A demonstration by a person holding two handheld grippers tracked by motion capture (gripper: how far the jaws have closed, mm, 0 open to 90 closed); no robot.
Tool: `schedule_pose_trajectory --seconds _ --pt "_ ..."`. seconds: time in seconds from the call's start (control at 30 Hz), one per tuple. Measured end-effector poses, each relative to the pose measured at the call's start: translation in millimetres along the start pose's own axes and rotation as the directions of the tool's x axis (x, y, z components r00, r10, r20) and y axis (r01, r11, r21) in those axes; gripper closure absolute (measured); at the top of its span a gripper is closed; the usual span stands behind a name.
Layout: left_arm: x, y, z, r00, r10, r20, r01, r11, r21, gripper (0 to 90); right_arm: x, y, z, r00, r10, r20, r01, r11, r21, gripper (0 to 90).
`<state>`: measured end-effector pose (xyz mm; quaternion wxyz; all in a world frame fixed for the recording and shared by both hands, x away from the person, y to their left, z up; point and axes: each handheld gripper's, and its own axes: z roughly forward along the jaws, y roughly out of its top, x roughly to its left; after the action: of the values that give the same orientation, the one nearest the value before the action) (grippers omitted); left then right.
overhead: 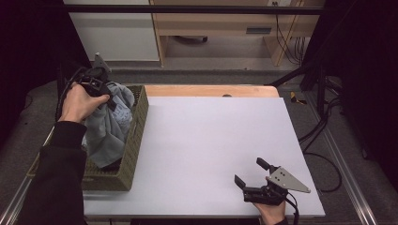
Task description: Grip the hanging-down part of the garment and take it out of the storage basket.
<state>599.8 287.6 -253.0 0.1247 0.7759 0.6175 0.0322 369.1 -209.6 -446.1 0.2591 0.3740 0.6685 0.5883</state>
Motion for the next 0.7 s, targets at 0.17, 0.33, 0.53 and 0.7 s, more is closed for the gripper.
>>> schedule_pose_trajectory --seconds 0.17,0.33,0.53,0.7 --pt "0.3 -0.4 -2.0 1.0 -0.001 -0.003 0.001 1.0 -0.006 80.5 0.1 0.2 -0.1 1.0 0.008 -0.001 -0.008 1.0 0.004 0.3" --pt "-0.1 -1.5 -8.1 1.0 0.003 -0.003 -0.003 0.9999 -0.016 80.6 -1.0 -0.3 0.4 1.0 0.006 -0.001 -0.006 1.0 0.003 0.3" --pt "-3.0 -4.4 -16.9 0.9998 0.016 -0.008 -0.016 0.9994 -0.029 80.6 0.5 0.9 0.0 0.9999 0.012 -0.007 -0.012 1.0 0.006 0.3" --pt "-4.4 -7.5 -28.1 0.9999 0.009 -0.01 -0.01 0.9986 -0.052 80.7 1.0 1.4 0.3 0.9999 0.015 -0.001 -0.015 1.0 0.006 0.3"
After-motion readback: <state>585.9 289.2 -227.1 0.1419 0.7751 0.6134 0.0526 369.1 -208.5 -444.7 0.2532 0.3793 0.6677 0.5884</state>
